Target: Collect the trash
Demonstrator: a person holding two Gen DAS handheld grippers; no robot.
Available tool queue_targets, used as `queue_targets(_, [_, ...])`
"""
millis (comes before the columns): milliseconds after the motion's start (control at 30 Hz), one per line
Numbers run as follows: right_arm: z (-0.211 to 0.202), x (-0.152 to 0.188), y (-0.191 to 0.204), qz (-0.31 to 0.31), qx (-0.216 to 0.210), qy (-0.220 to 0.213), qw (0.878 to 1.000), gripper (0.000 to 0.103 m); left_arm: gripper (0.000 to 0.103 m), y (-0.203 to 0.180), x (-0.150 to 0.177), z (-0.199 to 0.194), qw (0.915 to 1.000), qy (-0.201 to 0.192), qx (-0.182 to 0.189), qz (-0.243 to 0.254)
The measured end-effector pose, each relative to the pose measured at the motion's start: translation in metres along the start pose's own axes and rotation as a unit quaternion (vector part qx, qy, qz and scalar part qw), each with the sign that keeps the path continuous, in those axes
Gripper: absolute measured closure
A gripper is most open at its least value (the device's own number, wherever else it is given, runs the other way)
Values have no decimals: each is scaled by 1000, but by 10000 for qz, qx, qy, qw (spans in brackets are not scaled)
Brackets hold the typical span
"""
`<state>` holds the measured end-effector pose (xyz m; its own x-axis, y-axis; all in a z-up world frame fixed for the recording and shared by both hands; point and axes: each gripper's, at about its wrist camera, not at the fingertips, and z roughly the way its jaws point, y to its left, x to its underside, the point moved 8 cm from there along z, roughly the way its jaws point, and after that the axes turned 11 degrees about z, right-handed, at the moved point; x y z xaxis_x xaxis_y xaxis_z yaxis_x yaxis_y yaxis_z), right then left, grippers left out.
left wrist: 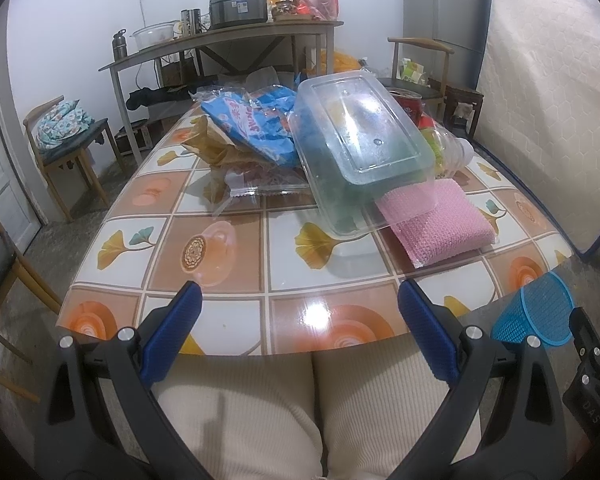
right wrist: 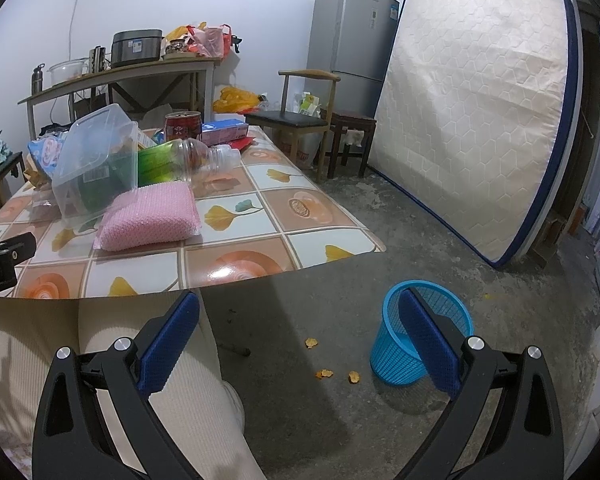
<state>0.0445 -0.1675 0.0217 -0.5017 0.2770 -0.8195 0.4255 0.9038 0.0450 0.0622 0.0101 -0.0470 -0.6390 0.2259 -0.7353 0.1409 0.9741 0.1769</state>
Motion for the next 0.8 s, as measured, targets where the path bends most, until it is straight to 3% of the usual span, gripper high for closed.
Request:
queue_targets(633, [1,1,4,-53,-53,13,10000,6,8,-1,4,5,10000,16,-1,-22])
queue_targets(800, [1,1,4,-52,-48,12,10000,6,8,5,3,8,9998,-126,-143,-29])
